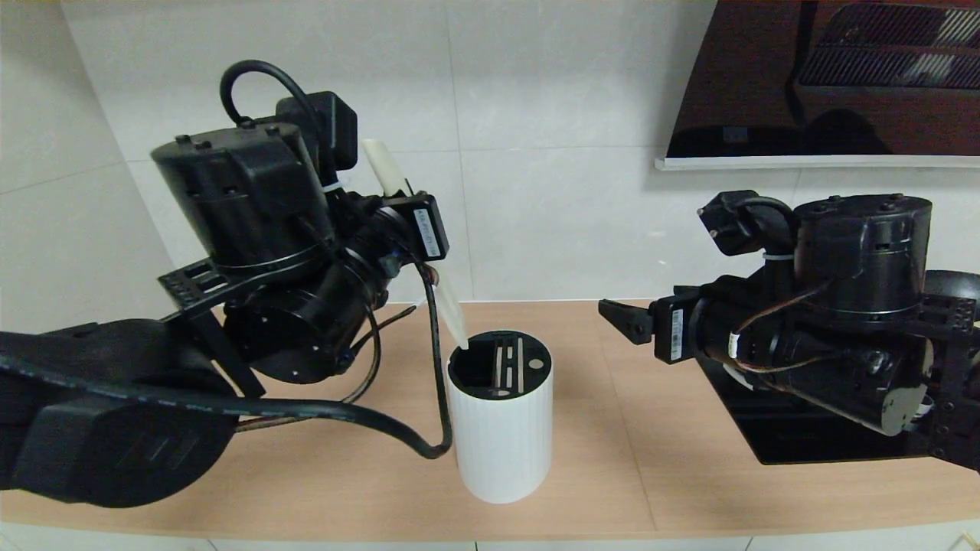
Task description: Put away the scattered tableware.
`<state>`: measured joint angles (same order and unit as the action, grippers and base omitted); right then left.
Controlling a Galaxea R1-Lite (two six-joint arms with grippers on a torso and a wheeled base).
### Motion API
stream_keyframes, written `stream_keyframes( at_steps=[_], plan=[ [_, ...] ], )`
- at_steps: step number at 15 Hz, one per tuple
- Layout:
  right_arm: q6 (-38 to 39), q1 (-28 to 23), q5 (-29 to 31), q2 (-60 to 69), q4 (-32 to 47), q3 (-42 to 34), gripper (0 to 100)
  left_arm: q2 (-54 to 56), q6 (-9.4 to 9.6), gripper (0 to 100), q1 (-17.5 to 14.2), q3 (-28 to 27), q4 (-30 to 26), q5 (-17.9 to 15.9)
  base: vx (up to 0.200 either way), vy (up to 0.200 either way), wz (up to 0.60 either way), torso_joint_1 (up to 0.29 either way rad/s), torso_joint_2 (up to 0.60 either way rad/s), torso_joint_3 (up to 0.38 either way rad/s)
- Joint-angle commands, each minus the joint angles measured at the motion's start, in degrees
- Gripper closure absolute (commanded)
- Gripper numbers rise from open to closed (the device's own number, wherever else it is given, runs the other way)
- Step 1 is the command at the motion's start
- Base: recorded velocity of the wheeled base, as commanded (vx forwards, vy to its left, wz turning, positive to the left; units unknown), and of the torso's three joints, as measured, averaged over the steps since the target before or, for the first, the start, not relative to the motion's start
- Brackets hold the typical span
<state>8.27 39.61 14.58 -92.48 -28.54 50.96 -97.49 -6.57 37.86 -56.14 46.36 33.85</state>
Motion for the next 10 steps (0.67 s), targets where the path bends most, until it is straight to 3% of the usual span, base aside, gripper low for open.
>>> stream_keyframes(
  at_steps=[1, 6, 10],
  plan=[
    [0.0, 0.03, 0.01, -0.33, -0.03, -0.07, 0, -2.44, -0.11, 100, 0.28, 0.06, 0.13, 0.07, 0.0, 0.0, 0.0, 0.0, 0.0, 0.0],
    [0.0, 0.03, 0.01, -0.69, -0.03, -0.24, 0, -5.61, -1.52, 100, 0.37, -0.11, 0.22, -0.02, 0.0, 0.0, 0.0, 0.0, 0.0, 0.0],
    [0.0, 0.12, 0.01, -0.6, -0.03, -0.51, 0, -7.37, -1.52, 100, 0.63, -0.2, 1.89, -0.02, 0.0, 0.0, 0.0, 0.0, 0.0, 0.0]
  ],
)
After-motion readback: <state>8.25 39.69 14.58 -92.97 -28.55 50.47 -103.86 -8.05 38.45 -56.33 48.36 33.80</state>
